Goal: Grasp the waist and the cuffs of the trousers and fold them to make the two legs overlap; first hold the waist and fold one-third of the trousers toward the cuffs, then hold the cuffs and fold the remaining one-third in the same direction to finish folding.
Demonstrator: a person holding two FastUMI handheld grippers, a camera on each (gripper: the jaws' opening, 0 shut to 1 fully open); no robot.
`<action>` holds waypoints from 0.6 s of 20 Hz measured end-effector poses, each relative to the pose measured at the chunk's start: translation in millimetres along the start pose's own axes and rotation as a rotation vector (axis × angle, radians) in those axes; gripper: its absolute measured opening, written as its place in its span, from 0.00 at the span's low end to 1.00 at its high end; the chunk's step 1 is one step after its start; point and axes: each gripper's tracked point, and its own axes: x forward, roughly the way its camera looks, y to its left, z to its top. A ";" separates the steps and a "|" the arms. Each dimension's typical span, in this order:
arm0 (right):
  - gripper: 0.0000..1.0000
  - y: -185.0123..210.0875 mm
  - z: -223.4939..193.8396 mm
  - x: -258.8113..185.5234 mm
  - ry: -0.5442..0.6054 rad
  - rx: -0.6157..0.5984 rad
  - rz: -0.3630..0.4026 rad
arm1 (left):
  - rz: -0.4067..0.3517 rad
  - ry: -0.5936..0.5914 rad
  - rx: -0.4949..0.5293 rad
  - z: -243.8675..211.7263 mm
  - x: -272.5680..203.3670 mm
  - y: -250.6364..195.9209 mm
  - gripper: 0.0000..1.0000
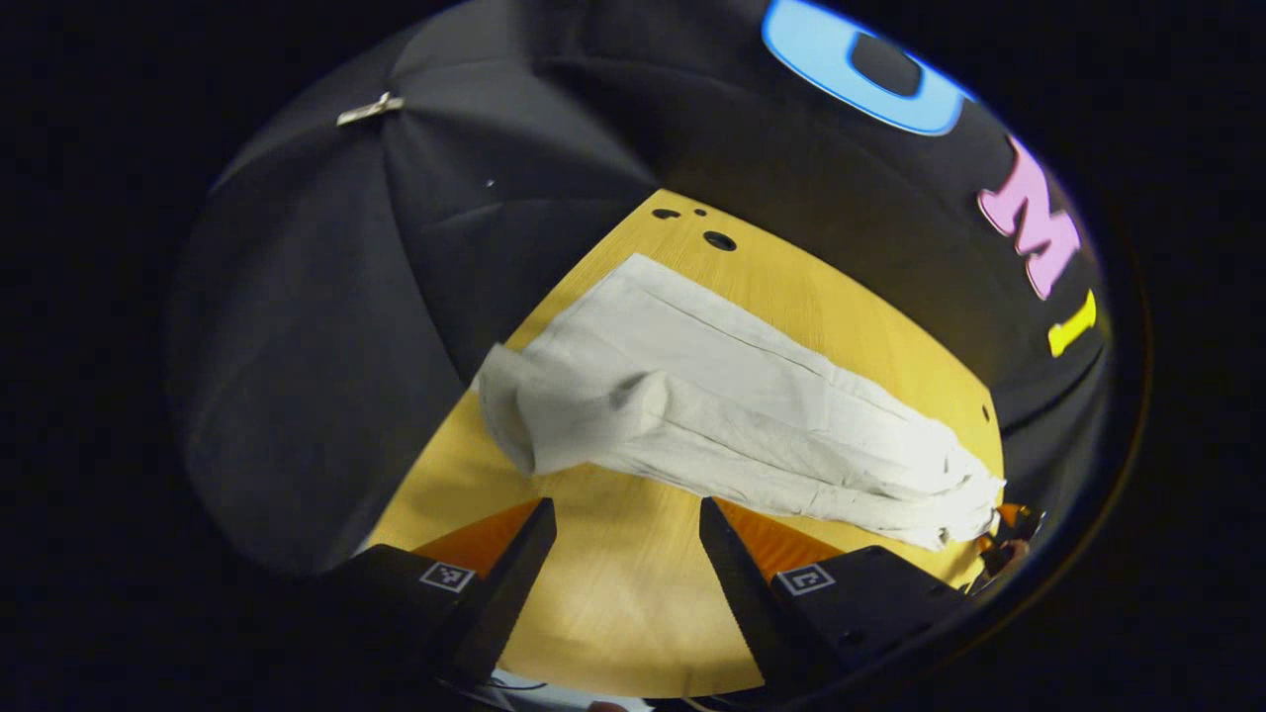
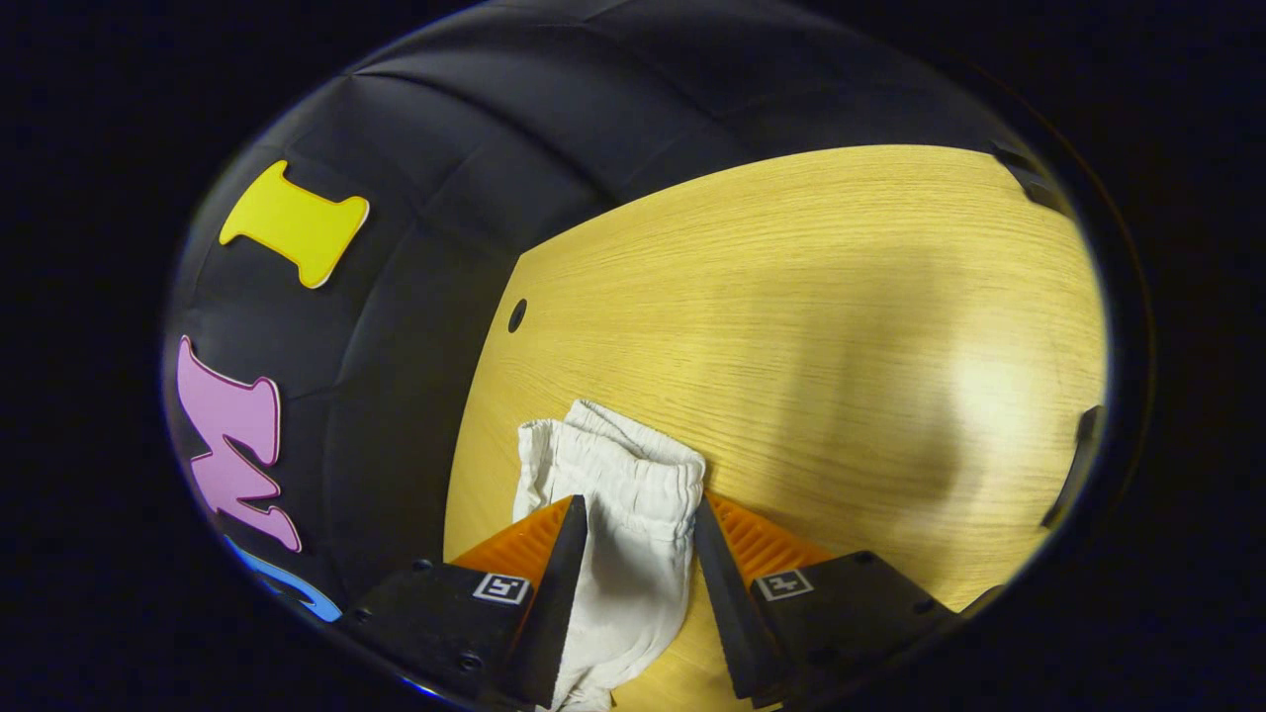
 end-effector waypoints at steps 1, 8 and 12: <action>0.57 -10.1 -4.1 0.6 0.035 0.004 -0.032 | -0.011 0.007 -0.049 -3.3 4.3 -0.2 0.95; 0.16 -10.3 -2.8 -4.3 0.040 0.006 -0.033 | -0.051 0.012 -0.417 2.7 44.0 1.1 0.89; 0.16 -10.5 -2.8 -4.8 0.041 0.001 -0.029 | -0.063 -0.017 -0.507 25.2 57.3 -1.8 0.94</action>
